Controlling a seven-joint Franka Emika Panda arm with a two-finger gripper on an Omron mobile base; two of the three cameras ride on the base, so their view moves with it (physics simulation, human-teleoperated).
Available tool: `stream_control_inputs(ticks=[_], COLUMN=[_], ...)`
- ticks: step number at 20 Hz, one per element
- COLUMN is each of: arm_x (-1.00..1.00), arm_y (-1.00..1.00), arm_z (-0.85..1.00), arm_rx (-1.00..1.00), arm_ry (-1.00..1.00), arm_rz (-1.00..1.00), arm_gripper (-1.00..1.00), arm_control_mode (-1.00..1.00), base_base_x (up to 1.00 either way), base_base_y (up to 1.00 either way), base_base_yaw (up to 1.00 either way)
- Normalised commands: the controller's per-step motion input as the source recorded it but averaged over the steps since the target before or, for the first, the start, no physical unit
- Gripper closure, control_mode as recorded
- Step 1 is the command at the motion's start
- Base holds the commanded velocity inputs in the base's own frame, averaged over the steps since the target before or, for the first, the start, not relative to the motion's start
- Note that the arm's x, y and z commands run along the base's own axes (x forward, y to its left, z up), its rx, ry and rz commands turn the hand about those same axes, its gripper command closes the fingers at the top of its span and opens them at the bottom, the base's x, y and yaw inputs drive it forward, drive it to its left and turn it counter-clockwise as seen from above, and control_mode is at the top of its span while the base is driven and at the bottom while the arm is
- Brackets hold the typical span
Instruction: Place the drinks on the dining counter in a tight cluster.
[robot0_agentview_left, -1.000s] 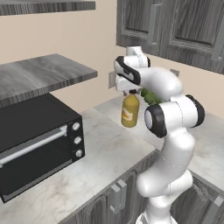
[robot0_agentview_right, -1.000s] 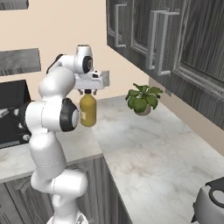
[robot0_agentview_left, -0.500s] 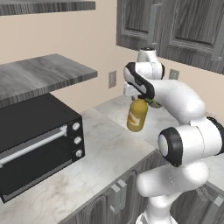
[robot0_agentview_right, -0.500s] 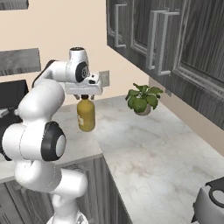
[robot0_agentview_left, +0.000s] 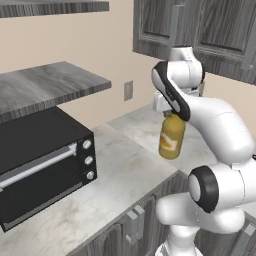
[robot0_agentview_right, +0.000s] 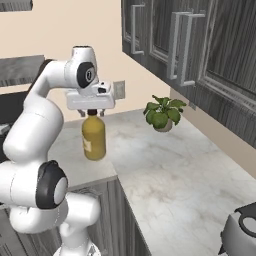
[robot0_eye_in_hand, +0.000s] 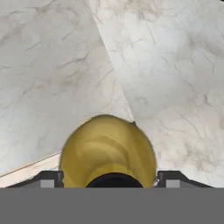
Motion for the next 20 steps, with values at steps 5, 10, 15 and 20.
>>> stream_control_inputs(ticks=[5, 10, 15, 20], arm_x=[-0.88, -0.37, 0.00, -0.13], arm_y=[0.00, 0.00, 0.00, 0.00], arm_z=[0.37, 0.01, 0.00, 0.00], arm_rx=[-0.01, 0.00, 0.00, 0.00], arm_ry=[0.05, 0.00, 0.00, 0.00], arm_rz=[0.11, 0.07, 0.00, 0.00], arm_gripper=[1.00, 1.00, 1.00, 1.00], arm_control_mode=[-1.00, -1.00, -1.00, 1.00], base_base_x=[0.00, 0.00, 0.00, -0.10], base_base_y=[0.00, 0.00, 0.00, 0.00], base_base_yaw=[0.00, 0.00, 0.00, 0.00])
